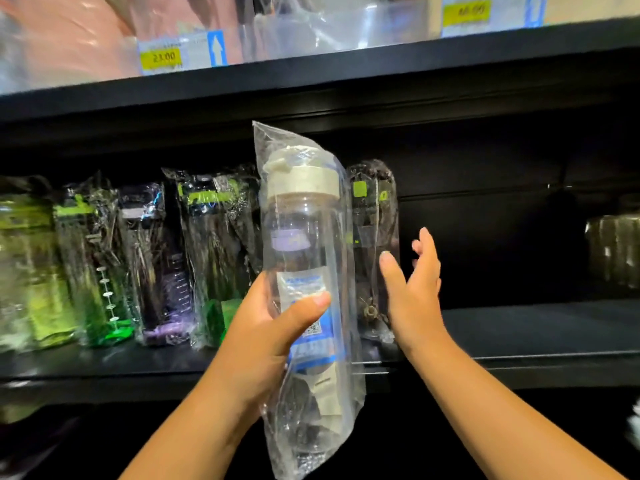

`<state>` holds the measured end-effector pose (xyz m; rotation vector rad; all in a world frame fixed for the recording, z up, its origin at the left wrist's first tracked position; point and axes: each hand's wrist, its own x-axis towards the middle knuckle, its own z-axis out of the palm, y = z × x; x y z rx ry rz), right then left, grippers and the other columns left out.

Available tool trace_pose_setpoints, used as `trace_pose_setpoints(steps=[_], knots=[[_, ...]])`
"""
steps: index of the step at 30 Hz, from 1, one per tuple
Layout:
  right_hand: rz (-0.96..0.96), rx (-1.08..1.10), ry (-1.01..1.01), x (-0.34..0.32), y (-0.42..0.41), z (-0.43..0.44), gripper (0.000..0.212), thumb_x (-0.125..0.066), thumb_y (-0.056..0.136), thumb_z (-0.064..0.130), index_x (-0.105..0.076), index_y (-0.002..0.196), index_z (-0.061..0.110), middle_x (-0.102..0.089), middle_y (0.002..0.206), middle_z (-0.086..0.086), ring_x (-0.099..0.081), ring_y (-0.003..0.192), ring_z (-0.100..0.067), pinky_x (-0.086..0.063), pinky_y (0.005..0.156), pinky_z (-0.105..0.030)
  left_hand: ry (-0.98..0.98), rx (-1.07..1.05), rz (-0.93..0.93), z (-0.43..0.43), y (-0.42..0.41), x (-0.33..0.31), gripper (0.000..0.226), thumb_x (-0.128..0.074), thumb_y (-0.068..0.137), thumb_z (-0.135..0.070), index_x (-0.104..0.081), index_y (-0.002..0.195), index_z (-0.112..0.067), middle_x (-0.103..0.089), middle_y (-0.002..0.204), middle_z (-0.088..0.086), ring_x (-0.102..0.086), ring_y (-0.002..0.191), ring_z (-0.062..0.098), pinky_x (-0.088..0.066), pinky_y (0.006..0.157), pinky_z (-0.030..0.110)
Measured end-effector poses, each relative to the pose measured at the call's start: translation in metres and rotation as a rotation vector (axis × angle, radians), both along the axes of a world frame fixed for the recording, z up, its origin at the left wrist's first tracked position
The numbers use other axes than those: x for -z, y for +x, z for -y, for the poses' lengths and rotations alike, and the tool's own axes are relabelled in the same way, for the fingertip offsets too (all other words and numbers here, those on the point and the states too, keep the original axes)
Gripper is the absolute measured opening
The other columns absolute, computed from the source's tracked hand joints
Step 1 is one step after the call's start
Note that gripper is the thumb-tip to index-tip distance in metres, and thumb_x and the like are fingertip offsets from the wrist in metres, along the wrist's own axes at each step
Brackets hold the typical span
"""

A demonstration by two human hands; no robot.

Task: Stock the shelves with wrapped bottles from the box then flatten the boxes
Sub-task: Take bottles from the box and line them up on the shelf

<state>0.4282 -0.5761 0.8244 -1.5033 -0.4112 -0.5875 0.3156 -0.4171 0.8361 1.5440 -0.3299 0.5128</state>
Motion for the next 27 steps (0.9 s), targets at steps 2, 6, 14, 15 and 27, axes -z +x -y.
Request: trace_pose_setpoints(steps=[2,6,14,15,27], knots=[[0.045,-0.145,0.047,0.002,-0.026,0.012,0.080,-0.051,0.074,0.070,-0.017,0.144,0.053,-0.026,0.149,0.023,-0.025,0.142,-0.005,-0.025,0.116,-0.036,-0.015,0.037,0.020,0.013,0.003,-0.002,0.069,-0.079,0.063,-0.039,-0.060,0.126,-0.019,-0.072,0.119,0.007,-0.068,0.111,0.028,-0.049,0.099,0.057],[0.087,-0.435,0.049,0.008,-0.058,0.028,0.084,-0.060,0.059,0.087,-0.027,0.133,0.064,-0.034,0.148,0.027,-0.038,0.138,-0.003,-0.036,0.115,-0.041,-0.055,0.081,0.078,0.057,0.009,-0.008,0.066,-0.078,0.068,-0.030,-0.056,0.126,-0.006,-0.072,0.116,0.014,-0.069,0.109,0.033,-0.054,0.093,0.048],[0.121,-0.464,0.044,0.004,-0.056,0.080,0.081,-0.074,0.067,0.047,-0.039,0.139,0.035,-0.064,0.126,0.017,-0.063,0.116,-0.006,-0.053,0.090,-0.023,-0.082,0.193,0.037,0.118,0.027,-0.024,0.058,-0.048,0.086,-0.070,-0.063,0.124,-0.028,-0.072,0.121,-0.002,-0.066,0.116,0.015,-0.051,0.100,0.038],[0.114,-0.440,0.055,0.006,-0.053,0.086,0.081,-0.075,0.066,0.045,-0.041,0.138,0.034,-0.066,0.124,0.015,-0.065,0.114,-0.007,-0.054,0.087,-0.024,-0.076,0.216,0.032,0.124,0.029,-0.025,0.055,-0.043,0.083,-0.068,-0.065,0.118,-0.032,-0.073,0.117,-0.005,-0.067,0.113,0.012,-0.053,0.098,0.034],[0.113,-0.052,-0.041,0.001,0.011,0.122,0.082,-0.083,0.076,0.025,-0.029,0.138,0.031,-0.044,0.125,0.026,-0.049,0.098,0.029,-0.040,0.077,0.003,0.578,-0.452,0.154,0.090,0.065,0.028,0.014,-0.067,0.091,-0.023,-0.066,0.080,-0.032,-0.067,0.087,-0.013,-0.062,0.081,0.000,-0.043,0.073,0.009]])
